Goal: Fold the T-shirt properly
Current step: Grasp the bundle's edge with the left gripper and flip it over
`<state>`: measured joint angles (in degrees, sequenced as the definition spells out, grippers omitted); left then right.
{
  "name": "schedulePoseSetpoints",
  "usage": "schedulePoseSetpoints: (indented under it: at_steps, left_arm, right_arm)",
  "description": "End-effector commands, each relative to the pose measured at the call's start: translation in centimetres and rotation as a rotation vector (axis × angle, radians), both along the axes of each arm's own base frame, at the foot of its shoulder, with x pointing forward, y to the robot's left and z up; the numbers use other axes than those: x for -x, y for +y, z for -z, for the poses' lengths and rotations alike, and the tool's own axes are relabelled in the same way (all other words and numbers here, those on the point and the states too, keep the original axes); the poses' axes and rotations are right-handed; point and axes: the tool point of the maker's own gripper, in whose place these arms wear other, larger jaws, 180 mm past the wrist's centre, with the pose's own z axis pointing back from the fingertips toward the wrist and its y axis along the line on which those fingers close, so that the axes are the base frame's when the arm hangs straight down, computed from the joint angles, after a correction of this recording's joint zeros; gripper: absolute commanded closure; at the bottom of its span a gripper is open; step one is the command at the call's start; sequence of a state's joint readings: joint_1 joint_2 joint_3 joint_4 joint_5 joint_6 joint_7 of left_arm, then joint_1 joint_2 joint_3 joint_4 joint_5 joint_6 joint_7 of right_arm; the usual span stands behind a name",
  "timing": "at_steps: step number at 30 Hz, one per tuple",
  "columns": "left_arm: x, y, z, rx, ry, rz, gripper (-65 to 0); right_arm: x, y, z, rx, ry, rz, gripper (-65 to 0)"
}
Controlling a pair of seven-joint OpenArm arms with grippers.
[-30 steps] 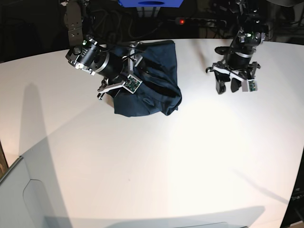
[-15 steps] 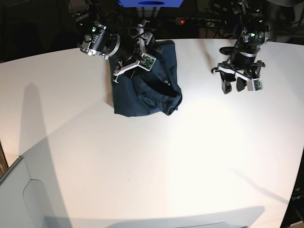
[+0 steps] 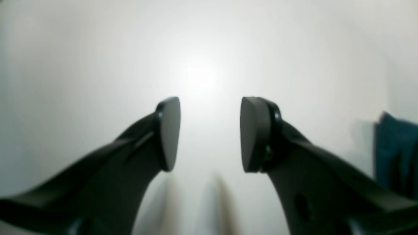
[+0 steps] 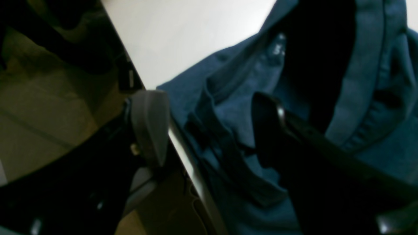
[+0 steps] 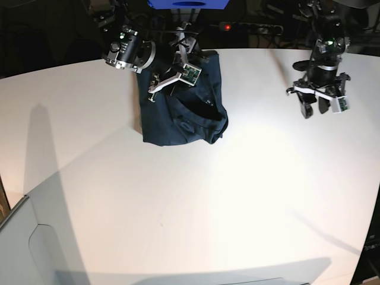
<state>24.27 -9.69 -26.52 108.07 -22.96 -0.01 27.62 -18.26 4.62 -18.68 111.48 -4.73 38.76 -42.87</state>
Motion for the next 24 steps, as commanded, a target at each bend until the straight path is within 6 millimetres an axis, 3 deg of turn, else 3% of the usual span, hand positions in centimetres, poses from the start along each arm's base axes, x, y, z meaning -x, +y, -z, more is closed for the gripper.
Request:
schedulePoseSetpoints:
  at_steps: [1,3,7,12,15,17,20,24]
  left_arm:
    - [-0.3,0.2,-1.1,-0.016,-0.036,0.003,-28.9]
    - [-0.2,0.0,-0.9,-0.012,-0.032,0.005,-29.0]
    - [0.9,-2.4,0.7,0.055,0.001,0.014,-29.0]
    - [2.7,-9.4,2.5,0.267,0.044,0.09,-29.1]
    - [3.6,-13.2,1.5,0.386,0.033,0.142,-29.4]
    - [4.3,-15.6,0.9,0.458,0.035,0.173,-32.9]
    - [5.3,-18.7,0.9,0.53,0.064,0.23,-37.2]
    - [6.9,-22.9,1.4,0.609,0.118,0.311,-37.3]
  right_arm:
    - [-0.4,0.5,-1.2,-0.042,-0.032,-0.006,-37.9]
    - [-1.0,0.2,-1.4,-0.038,-0.044,0.007,-37.9]
    - [-2.8,-2.0,-1.5,-0.016,-0.068,0.087,-37.9]
    - [-4.5,-4.1,-1.8,0.006,-0.096,0.154,-37.9]
    - [-5.9,-5.8,-2.1,0.024,-0.121,0.205,-37.9]
    - [-6.4,-6.9,-2.0,0.038,-0.126,0.237,-37.9]
    - [-7.7,-8.2,-2.4,0.054,-0.152,0.273,-37.9]
    - [-8.6,-9.4,-2.7,0.068,-0.169,0.305,-37.9]
